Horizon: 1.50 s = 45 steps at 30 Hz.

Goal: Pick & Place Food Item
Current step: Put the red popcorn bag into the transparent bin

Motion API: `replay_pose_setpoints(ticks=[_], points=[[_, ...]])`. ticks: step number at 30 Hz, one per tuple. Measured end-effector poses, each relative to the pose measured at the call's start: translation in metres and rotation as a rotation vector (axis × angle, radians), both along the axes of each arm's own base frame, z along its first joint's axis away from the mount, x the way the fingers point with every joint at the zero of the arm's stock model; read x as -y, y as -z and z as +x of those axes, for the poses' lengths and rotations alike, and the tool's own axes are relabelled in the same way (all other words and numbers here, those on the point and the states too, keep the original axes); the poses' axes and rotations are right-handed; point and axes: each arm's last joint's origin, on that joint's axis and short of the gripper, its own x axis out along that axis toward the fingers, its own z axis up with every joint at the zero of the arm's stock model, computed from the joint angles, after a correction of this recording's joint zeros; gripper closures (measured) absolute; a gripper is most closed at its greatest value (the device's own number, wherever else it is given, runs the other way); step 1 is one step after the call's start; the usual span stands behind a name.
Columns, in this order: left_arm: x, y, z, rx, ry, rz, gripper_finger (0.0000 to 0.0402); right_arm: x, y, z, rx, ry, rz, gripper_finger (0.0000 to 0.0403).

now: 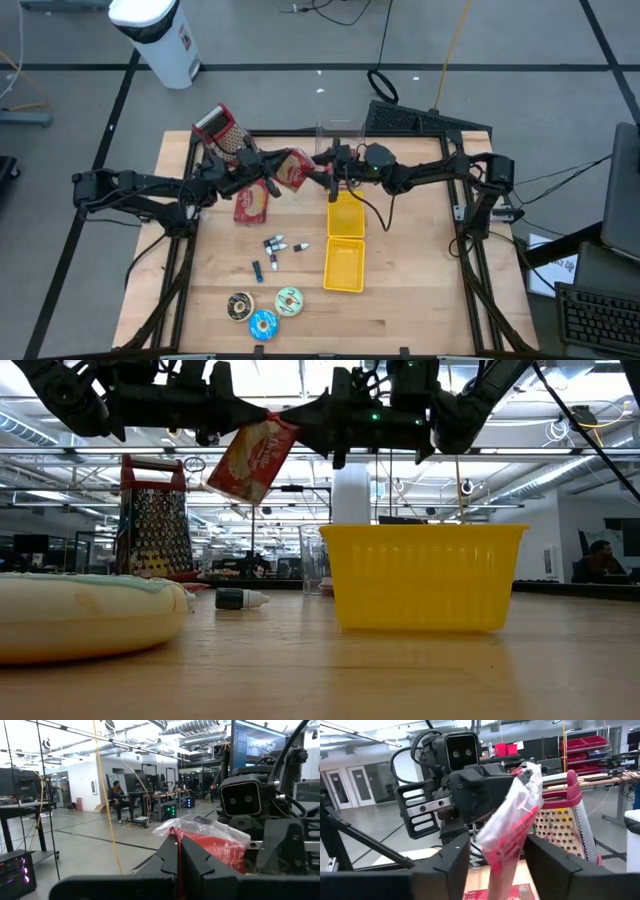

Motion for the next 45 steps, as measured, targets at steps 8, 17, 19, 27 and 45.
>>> replay_pose_setpoints(ticks=[8,17,19,27,45], points=[[0.0,0.0,0.0,0.001,0.002,0.0,0.0401,0.0,0.001,0.0,-0.012,0.001,0.019,0.0376],[-0.001,0.006,0.001,-0.014,-0.003,-0.116,0.0376,0.001,0.006,0.001,-0.063,0.003,-0.002,0.0394],[-0.001,0.008,0.0,-0.03,-0.006,-0.137,0.0352,0.001,0.008,0.001,-0.08,0.004,-0.011,0.0395],[0.004,-0.005,-0.01,0.001,0.006,-0.145,0.0202,0.007,0.005,-0.005,-0.123,-0.03,-0.018,0.0395],[0.014,-0.013,-0.055,-0.179,-0.059,-0.221,0.0099,0.056,-0.065,-0.089,-0.23,0.063,-0.179,0.0392]])
